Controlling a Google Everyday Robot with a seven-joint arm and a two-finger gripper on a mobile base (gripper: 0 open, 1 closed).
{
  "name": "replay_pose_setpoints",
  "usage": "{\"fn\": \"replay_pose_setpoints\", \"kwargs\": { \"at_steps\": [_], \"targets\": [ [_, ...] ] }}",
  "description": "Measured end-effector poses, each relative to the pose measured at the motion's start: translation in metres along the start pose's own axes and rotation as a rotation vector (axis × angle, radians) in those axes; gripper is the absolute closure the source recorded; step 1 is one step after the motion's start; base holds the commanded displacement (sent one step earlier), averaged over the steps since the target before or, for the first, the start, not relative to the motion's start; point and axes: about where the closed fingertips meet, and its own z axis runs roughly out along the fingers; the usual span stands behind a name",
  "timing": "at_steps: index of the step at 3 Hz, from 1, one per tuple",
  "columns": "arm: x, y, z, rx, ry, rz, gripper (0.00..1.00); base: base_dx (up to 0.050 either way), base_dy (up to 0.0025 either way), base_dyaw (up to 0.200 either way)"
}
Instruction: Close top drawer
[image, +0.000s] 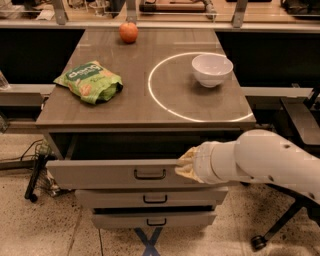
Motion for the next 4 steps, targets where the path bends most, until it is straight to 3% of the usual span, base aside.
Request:
{"fn": "replay_pose_setpoints", "kwargs": {
  "at_steps": [1, 2, 3, 4],
  "targets": [
    [0.011, 0.015, -0.018, -0.014, 0.028, 0.020, 0.09, 0.000, 0.00000, 0.000],
    [0.024, 0.039, -0.014, -0.060, 0.077, 0.025, 0.00, 0.000, 0.00000, 0.000],
    [0.041, 0.064, 0.003, -0.125, 0.151, 0.016, 0.00, 0.000, 0.00000, 0.000],
    [0.049, 0.076, 0.011, -0.155, 0.180, 0.014, 0.00, 0.000, 0.00000, 0.000]
  ]
}}
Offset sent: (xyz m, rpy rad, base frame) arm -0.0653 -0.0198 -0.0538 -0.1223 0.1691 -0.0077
